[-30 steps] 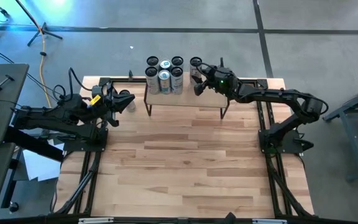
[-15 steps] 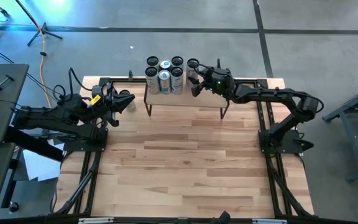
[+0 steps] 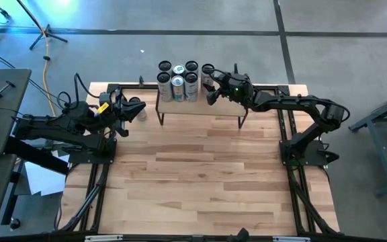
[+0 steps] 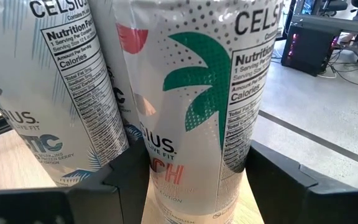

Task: Place canned beverage on shelf
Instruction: Put the right black soda can on the shelf

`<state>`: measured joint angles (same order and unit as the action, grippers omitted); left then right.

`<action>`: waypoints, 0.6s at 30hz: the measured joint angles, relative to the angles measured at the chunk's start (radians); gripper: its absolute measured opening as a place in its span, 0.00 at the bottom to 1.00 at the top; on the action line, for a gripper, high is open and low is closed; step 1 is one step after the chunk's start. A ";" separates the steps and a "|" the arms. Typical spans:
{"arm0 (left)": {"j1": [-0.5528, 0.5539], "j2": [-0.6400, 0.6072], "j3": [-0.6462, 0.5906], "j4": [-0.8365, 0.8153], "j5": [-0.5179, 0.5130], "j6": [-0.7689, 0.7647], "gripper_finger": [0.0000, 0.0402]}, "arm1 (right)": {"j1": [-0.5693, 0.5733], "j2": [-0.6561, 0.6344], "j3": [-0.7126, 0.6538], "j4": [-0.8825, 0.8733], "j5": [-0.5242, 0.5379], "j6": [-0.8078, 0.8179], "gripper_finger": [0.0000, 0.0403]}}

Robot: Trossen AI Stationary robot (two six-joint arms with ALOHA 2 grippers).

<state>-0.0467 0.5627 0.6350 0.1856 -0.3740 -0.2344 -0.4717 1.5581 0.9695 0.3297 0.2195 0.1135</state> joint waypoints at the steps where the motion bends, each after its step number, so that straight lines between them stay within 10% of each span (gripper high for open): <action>1: 0.000 0.000 0.000 0.000 0.000 0.000 0.00 | 0.000 0.000 0.000 0.000 0.000 0.000 0.54; 18: 0.000 0.000 0.000 0.000 0.000 0.000 0.00 | 0.000 0.000 0.000 -0.003 0.006 -0.009 0.61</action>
<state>-0.0467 0.5625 0.6350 0.1856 -0.3737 -0.2344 -0.4717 1.5581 0.9691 0.3267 0.2257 0.1043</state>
